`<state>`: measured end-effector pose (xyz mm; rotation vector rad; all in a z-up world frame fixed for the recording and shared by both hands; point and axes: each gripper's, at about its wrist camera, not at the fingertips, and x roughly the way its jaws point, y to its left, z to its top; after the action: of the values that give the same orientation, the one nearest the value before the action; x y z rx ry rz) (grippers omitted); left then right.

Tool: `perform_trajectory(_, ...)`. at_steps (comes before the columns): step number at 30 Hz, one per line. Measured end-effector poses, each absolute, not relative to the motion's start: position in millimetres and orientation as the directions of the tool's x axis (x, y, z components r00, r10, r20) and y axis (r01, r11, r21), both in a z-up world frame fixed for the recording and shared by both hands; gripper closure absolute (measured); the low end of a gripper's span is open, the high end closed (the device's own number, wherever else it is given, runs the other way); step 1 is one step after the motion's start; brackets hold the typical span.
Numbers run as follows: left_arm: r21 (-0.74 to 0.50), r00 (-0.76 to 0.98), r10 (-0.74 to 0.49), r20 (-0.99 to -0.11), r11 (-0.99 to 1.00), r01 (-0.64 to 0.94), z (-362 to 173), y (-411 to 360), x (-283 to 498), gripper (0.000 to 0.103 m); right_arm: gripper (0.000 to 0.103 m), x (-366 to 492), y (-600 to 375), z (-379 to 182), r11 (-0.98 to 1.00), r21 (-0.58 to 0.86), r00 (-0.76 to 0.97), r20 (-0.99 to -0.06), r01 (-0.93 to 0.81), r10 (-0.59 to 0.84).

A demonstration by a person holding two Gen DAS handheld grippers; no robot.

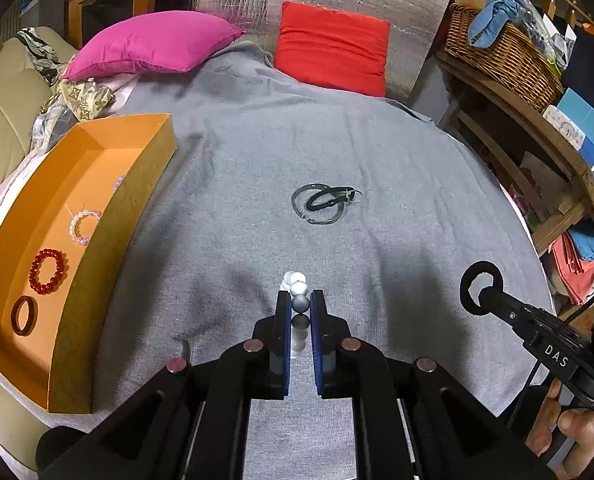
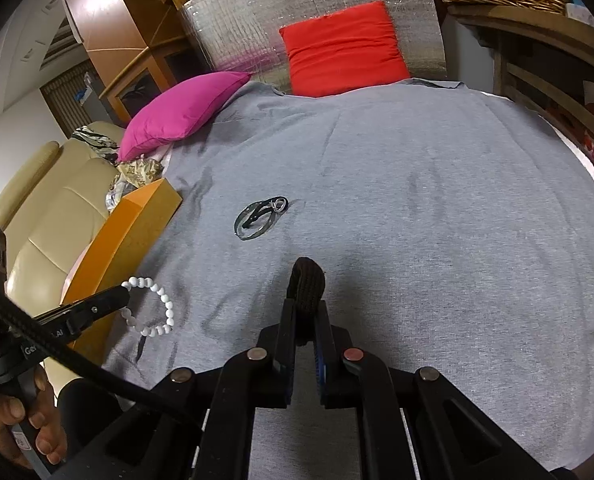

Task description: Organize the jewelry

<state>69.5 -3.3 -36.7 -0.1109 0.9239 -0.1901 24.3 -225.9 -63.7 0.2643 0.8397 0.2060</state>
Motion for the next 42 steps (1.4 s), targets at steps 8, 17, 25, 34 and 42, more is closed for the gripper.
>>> perform_trajectory(8,-0.170,0.586,-0.205,-0.784,0.979,0.115,-37.6,-4.8,69.9,0.094,0.094,24.1,-227.4,-65.4,0.946,0.315,0.649,-0.705,-0.073,0.285)
perform_trajectory(17,-0.164,0.585,-0.197,-0.787,0.980,0.109,-37.3,-4.6,69.4,0.094,0.094,24.5,-227.0,-66.6,0.947,0.313,0.646,-0.708,-0.076,0.286)
perform_trajectory(25,-0.172,0.587,-0.201,-0.784,0.979,0.106,-36.1,-0.7,69.2,0.094,0.094,26.2,-222.2,-64.7,0.949,0.302,0.644,-0.710,-0.087,0.285)
perform_trajectory(34,-0.176,0.586,-0.202,-0.785,0.979,0.102,-37.0,1.8,68.3,0.094,0.094,27.0,-220.3,-64.0,0.950,0.300,0.644,-0.710,-0.089,0.284)
perform_trajectory(42,-0.180,0.588,-0.205,-0.783,0.978,0.101,-36.0,3.2,67.5,0.094,0.094,27.5,-219.6,-62.2,0.951,0.297,0.645,-0.710,-0.089,0.283)
